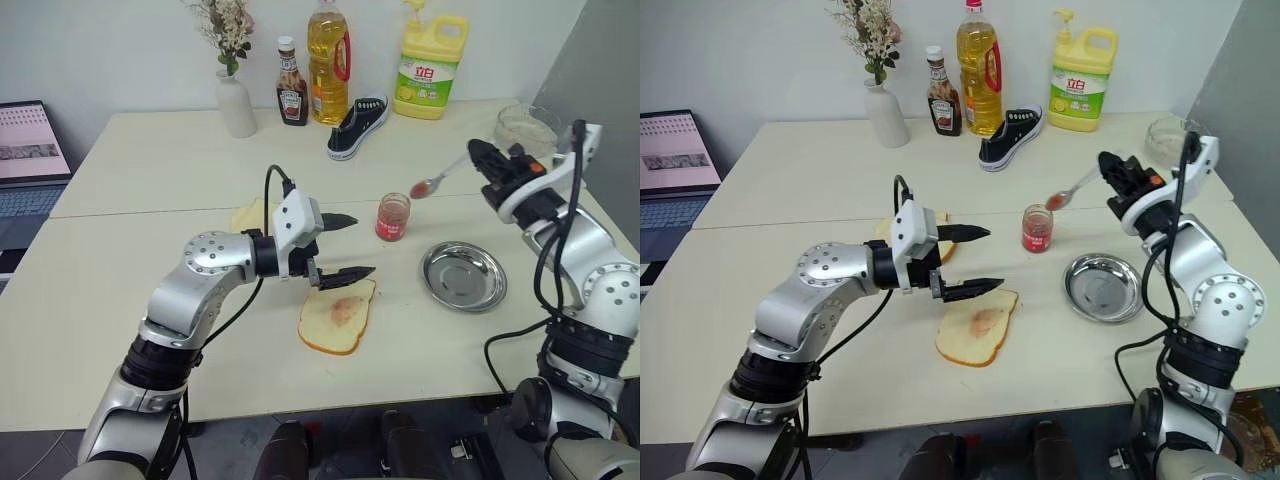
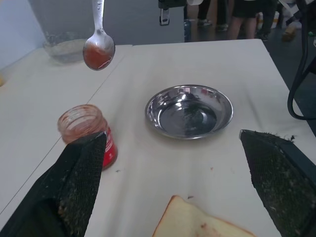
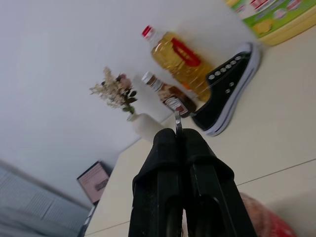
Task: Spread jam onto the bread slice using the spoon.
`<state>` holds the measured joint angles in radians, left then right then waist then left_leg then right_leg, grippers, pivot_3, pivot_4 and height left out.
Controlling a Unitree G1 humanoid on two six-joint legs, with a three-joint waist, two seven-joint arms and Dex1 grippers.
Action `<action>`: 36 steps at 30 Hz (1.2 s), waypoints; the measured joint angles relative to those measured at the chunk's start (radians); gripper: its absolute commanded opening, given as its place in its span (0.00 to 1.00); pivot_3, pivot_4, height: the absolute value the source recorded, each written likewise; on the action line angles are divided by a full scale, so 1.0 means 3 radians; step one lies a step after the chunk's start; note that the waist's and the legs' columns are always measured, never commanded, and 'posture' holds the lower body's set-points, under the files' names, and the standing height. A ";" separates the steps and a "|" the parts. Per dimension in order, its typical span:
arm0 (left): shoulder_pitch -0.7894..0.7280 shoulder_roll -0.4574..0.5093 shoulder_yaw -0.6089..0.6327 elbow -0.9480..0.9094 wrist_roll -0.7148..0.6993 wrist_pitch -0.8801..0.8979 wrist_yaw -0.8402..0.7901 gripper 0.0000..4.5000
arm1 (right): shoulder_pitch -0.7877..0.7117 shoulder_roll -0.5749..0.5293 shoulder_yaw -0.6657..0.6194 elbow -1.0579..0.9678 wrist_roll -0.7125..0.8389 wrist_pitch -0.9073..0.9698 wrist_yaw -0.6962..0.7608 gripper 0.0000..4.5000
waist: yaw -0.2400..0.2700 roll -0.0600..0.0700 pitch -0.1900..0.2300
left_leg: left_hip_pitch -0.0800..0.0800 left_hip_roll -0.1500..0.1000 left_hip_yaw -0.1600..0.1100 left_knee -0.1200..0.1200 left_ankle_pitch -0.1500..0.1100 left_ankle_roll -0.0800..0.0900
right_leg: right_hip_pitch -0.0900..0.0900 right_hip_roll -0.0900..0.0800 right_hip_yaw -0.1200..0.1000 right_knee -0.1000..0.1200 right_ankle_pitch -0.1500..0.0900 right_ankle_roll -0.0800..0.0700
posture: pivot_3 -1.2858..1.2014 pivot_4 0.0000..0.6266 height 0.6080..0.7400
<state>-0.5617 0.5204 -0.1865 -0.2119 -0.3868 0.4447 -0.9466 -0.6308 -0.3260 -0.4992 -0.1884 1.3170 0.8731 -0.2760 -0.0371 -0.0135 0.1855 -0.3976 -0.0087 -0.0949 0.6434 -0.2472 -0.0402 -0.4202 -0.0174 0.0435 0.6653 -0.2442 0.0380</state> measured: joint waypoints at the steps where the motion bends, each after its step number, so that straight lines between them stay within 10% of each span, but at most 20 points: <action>1: -0.0011 -0.0034 -0.0030 0.0060 0.0044 -0.0048 -0.0005 1.00 | 0.0022 -0.0027 -0.0010 -0.0011 0.0000 -0.0027 -0.0027 0.01 | -0.0005 0.0000 0.0000 | 0.0001 0.0000 0.0000 0.0000 0.0000 0.0000 | 0.0000 0.0000 0.0000 0.0000 0.0000 0.0000 | 0.52 0.24 1.00; 20: -0.0189 -0.0440 -0.0579 0.0641 0.0527 -0.0757 -0.0389 1.00 | 0.1557 -0.0187 -0.0271 -0.0786 0.0132 -0.0346 -0.0318 0.01 | 0.0021 0.0001 -0.0001 | 0.0001 -0.0001 0.0002 0.0006 0.0000 0.0001 | 0.0006 0.0000 0.0003 -0.0004 -0.0001 0.0001 | 0.52 0.24 1.00; 36: -0.0390 -0.0926 -0.0796 0.1199 0.0841 -0.1080 -0.0370 1.00 | 0.1923 0.0164 -0.0226 0.0010 -0.0273 -0.1011 0.0623 0.01 | 0.0016 0.0008 -0.0005 | 0.0019 -0.0002 0.0007 0.0005 0.0000 0.0001 | 0.0020 0.0010 0.0010 -0.0004 -0.0010 0.0016 | 0.52 0.24 1.00</action>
<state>-0.6788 0.2426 -0.4252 0.1478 -0.1346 0.1207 -1.0576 -0.0539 -0.2768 -0.5671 -0.1853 1.2349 0.5698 -0.0890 -0.0324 -0.0110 0.1840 -0.3918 -0.0094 -0.0927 0.6449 -0.2471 -0.0400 -0.4141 -0.0143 0.0464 0.6642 -0.2471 0.0427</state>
